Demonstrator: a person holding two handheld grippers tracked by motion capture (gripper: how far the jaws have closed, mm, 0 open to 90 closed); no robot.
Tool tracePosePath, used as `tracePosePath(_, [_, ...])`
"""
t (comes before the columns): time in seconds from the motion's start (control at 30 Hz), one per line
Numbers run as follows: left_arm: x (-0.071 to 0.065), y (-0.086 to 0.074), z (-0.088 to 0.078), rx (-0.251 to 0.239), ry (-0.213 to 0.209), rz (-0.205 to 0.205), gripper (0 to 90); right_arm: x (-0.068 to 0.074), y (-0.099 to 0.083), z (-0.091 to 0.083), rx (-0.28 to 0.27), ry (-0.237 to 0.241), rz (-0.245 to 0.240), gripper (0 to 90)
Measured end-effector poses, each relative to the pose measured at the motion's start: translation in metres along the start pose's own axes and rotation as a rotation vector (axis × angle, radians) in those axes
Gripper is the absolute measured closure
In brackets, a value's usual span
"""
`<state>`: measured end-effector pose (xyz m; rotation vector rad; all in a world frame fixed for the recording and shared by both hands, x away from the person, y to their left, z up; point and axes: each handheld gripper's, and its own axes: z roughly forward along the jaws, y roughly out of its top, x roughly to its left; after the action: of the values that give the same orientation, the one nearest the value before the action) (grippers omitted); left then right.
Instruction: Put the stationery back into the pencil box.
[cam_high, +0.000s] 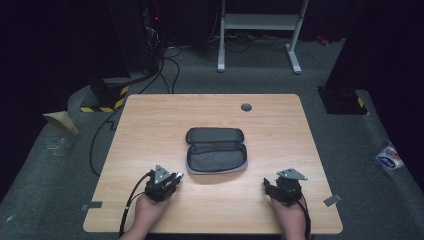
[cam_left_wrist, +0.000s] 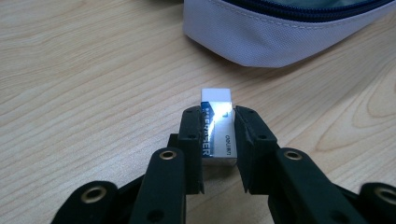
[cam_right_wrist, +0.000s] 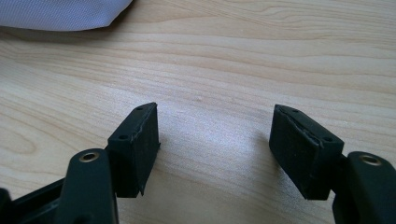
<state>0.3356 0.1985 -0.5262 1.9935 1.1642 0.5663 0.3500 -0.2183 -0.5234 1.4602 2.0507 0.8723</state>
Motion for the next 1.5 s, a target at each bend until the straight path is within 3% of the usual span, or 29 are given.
tracePosePath(0.47, [0.001,0.002,-0.002,-0.026,-0.032,0.008,73.2,0.000,0.000,0.000,0.000,0.001,0.000,32.8])
tracePosePath(0.7, [0.004,0.008,-0.012,-0.047,-0.034,0.002,73.2,0.001,-0.001,-0.001,-0.004,-0.003,-0.006,33.5])
tracePosePath(0.93, [0.006,0.026,-0.027,-0.089,-0.041,-0.009,73.3,0.000,-0.001,-0.001,-0.004,0.003,-0.008,33.4])
tracePosePath(1.07, [0.005,0.038,-0.032,-0.110,-0.053,0.006,73.2,0.000,-0.001,-0.001,-0.003,0.004,-0.007,33.3])
tracePosePath(1.23, [0.002,0.054,-0.030,-0.127,-0.077,0.003,73.3,0.000,-0.001,-0.001,-0.003,0.005,-0.007,33.3])
tracePosePath(1.33, [-0.001,0.061,-0.027,-0.131,-0.080,0.025,73.3,0.000,-0.001,-0.001,-0.003,0.004,-0.008,33.3])
tracePosePath(1.5, [-0.005,0.069,-0.018,-0.121,-0.131,-0.007,73.2,0.000,-0.001,-0.001,-0.003,0.004,-0.007,33.4])
